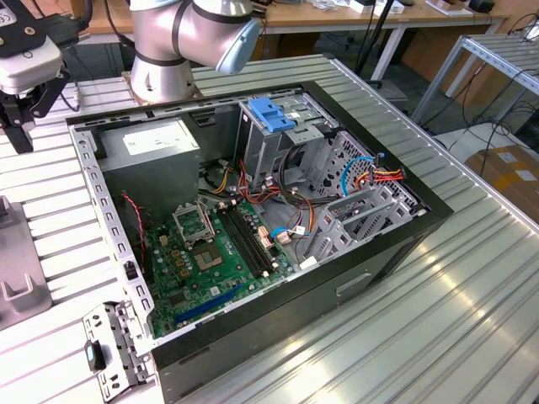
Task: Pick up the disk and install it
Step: 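Reach for the disk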
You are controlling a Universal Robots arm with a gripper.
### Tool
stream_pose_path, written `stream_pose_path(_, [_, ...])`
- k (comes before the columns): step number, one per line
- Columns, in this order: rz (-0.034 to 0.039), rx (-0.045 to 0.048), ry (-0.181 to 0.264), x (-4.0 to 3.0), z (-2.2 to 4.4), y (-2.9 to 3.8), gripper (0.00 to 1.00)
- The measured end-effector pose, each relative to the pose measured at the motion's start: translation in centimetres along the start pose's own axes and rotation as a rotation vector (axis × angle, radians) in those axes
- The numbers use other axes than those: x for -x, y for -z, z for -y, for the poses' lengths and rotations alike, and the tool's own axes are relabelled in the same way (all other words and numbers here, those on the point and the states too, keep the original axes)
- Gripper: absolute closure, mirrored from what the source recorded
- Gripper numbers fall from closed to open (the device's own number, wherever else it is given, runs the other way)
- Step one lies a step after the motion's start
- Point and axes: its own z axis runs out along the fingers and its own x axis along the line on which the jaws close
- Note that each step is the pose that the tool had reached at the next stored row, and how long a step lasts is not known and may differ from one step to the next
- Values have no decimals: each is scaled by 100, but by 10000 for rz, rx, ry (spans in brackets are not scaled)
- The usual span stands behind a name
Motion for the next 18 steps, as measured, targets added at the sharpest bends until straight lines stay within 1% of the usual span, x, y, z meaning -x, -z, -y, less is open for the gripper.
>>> stream_pose_path(18, [0,0,0,-126,9,4,90])
